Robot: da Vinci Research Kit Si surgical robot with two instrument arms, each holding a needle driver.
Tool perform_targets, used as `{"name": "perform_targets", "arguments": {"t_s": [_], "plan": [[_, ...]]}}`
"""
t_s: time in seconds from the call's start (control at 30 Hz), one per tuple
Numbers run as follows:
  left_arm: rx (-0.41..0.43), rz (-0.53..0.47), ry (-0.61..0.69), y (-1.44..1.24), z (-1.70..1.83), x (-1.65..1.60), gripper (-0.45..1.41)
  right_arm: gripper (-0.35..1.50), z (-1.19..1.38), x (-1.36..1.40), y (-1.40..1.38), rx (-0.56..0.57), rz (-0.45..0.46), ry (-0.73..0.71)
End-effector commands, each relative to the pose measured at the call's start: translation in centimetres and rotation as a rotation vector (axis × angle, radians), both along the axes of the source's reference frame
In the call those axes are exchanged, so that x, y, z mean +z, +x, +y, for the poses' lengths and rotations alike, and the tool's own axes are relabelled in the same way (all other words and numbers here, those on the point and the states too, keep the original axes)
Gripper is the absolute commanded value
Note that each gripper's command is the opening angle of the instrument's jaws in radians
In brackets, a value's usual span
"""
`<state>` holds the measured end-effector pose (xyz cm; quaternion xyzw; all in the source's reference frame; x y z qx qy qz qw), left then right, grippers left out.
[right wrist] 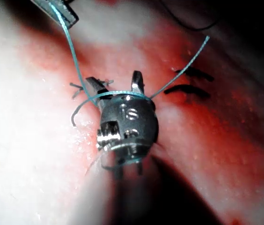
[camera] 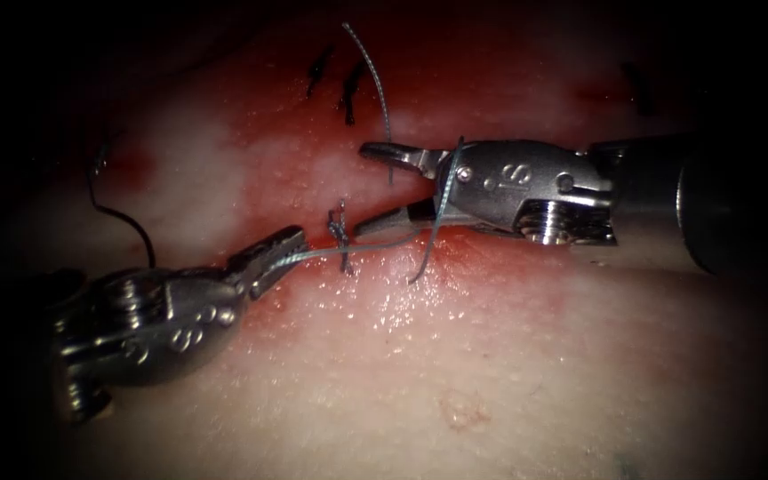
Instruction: Wound Closure
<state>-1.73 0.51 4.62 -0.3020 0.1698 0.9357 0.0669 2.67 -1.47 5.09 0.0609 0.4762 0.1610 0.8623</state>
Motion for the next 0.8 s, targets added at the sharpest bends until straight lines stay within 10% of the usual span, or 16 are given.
{"name": "perform_targets", "arguments": {"t_s": [0.03, 0.5, 0.8], "plan": [[0.003, -0.004, 0.002, -0.05, 0.01, 0.06, -0.45, 0.98, -0.06, 0.07, 0.08, -0.014, 0.007, 0.006], [0.145, -0.116, 0.046, -0.16, 0.58, 0.23, -0.45, 0.86, -0.3, 0.06, 0.12, -0.156, 0.199, 0.104], [0.218, -0.128, 0.074, -0.27, 0.76, 0.66, -0.45, 0.82, -0.34, 0.07, 0.11, -0.151, 0.489, 0.22]]}}
